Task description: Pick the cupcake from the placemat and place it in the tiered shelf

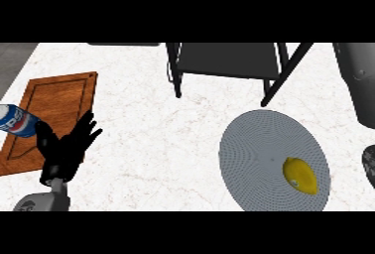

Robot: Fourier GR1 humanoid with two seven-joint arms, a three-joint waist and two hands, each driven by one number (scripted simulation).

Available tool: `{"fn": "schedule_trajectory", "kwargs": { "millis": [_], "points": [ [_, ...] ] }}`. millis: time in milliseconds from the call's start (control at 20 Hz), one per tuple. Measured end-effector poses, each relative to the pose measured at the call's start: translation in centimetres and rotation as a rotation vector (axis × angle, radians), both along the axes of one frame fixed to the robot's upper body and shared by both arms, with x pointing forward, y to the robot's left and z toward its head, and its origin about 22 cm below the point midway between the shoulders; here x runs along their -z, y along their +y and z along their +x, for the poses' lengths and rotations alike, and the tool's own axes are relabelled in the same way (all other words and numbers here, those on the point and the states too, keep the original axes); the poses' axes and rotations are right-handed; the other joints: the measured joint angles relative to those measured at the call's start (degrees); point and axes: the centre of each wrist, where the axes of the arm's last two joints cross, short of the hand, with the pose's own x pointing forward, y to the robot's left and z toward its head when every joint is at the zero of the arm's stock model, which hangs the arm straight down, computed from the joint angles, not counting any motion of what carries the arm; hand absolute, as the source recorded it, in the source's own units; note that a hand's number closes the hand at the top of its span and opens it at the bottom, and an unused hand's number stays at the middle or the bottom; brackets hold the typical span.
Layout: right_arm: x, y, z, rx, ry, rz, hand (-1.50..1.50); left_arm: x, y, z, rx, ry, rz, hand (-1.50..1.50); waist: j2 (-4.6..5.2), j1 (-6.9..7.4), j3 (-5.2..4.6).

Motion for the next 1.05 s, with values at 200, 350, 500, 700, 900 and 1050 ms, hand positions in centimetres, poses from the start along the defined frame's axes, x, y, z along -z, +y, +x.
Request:
{"fn": "schedule_trajectory", "kwargs": {
  "millis": [200,350,500,700,900,1050],
  "points": [
    [-0.6,-1.7,-0.1,0.089,-0.058,0.067,-1.50,0.4,0.0,-0.2,-0.009,-0.004,0.000,0.00,-0.13,-0.40,0.03],
    [-1.2,-3.8,-0.2,0.189,-0.084,0.086,-1.50,0.3,0.5,-0.5,-0.011,-0.012,0.001,0.00,-0.24,-0.65,-0.04],
    [-2.0,-6.5,-0.5,0.269,-0.105,0.127,-1.50,0.4,0.8,-0.5,-0.026,0.006,0.000,0.00,-0.44,-1.27,0.04],
    [-2.3,-10.6,-1.3,0.341,-0.124,0.199,-1.50,0.5,0.7,-0.8,-0.035,0.009,0.007,0.00,-0.64,-1.75,0.07],
    [-2.0,-14.6,-2.6,0.344,-0.119,0.237,-1.50,0.5,1.2,-0.8,-0.044,0.024,0.010,0.00,-0.83,-2.29,0.10],
    [-1.6,-17.4,-3.9,0.329,-0.117,0.250,-1.50,0.7,1.2,-0.8,-0.052,0.018,0.005,0.00,-0.89,-2.42,0.12]
  ]
}}
